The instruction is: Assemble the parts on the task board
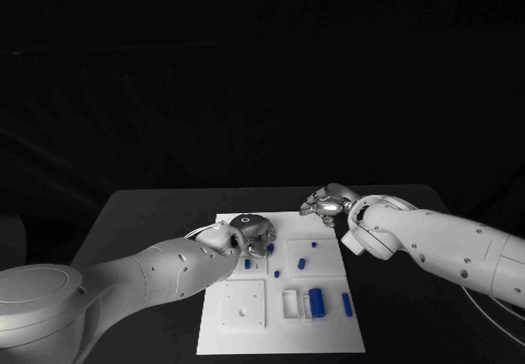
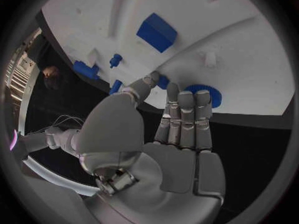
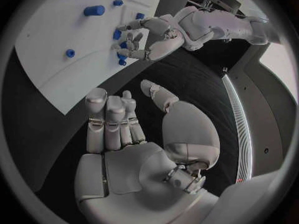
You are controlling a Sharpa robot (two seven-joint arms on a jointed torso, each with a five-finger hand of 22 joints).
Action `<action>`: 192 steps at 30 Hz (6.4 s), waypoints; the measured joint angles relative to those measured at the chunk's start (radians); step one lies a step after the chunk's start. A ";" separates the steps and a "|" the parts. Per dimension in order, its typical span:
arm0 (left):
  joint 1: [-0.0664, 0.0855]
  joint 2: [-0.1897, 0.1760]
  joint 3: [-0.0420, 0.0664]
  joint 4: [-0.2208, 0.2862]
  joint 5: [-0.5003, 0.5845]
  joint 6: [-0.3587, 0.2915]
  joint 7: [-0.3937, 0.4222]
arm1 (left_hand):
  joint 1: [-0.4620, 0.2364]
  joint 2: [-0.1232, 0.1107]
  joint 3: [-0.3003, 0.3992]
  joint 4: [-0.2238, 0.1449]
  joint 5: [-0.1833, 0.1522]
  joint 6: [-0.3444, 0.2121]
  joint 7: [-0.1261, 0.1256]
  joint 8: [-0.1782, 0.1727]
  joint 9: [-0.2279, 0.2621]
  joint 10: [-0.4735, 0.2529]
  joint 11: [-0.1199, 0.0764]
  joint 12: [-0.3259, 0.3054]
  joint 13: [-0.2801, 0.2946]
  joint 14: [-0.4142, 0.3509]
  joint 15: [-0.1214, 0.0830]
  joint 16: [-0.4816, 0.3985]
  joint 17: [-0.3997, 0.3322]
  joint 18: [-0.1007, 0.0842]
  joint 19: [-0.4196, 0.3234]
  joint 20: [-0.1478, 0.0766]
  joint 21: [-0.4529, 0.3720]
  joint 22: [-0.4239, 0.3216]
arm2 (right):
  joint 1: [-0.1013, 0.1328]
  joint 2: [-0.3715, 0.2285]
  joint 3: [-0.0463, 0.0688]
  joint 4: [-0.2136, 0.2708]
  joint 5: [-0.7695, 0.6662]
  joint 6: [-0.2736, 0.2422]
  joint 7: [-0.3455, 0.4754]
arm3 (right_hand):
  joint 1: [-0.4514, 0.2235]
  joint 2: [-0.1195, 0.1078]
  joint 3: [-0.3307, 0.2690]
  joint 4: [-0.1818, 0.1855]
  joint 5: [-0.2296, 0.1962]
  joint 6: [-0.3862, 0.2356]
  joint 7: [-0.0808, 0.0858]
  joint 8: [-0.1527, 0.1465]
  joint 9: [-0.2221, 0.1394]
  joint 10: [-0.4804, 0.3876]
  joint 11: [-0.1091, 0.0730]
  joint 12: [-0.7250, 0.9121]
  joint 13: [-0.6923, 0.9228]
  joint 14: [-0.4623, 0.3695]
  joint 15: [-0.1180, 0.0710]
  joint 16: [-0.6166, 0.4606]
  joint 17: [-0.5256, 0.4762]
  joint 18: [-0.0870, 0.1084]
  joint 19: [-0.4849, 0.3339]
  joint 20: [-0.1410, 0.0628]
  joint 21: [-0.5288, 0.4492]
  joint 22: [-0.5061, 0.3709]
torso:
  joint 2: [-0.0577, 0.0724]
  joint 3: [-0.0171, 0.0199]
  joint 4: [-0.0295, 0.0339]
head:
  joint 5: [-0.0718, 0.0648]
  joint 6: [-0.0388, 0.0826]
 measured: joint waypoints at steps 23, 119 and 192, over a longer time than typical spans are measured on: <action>0.002 0.006 0.004 -0.010 0.001 0.023 0.008 | 0.038 0.078 0.017 -0.011 0.020 0.086 -0.040 0.054 0.015 0.009 -0.009 0.014 0.000 0.004 -0.008 0.003 0.001 0.000 0.000 0.000 0.004 0.000 | 0.000 0.000 0.000 0.000 0.000 0.000 0.000 | 0.000 0.000 0.000 0.000 0.000 0.001 0.000 0.000 0.000 0.000 0.000 0.003 0.000 0.000 0.000 0.000 0.000 0.000 -0.004 0.000 0.000 0.000 | 0.000 0.0001 -0.0012 | 0.000 -0.009; 0.000 -0.024 0.008 0.057 -0.007 0.004 -0.076 | -0.118 -0.027 -0.089 0.033 -0.005 0.074 -0.023 0.001 -0.018 0.043 -0.014 0.075 0.010 0.063 -0.016 0.070 0.005 0.030 0.053 -0.018 0.085 0.000 | 0.000 0.000 0.000 0.004 -0.065 0.001 0.000 | 0.004 -0.012 0.003 -0.003 0.000 0.002 -0.002 0.000 0.002 0.000 0.000 0.005 -0.002 0.003 -0.003 0.000 0.001 0.000 -0.003 -0.004 0.004 0.000 | 0.002 -0.0003 -0.0024 | -0.001 -0.004; -0.026 -0.030 0.000 0.072 0.027 -0.075 -0.023 | -0.052 -0.023 -0.054 -0.006 0.046 -0.073 0.001 -0.089 -0.057 0.028 0.021 0.075 0.029 0.063 0.010 0.063 -0.008 0.024 0.056 -0.018 0.085 0.000 | 0.000 -0.003 0.000 0.003 -0.067 0.001 0.000 | 0.004 -0.012 0.003 -0.003 0.000 0.006 -0.002 0.000 0.002 0.000 0.000 0.004 -0.004 0.002 -0.002 0.000 0.003 0.000 -0.002 0.002 0.003 0.000 | 0.000 0.0002 -0.0004 | -0.009 -0.011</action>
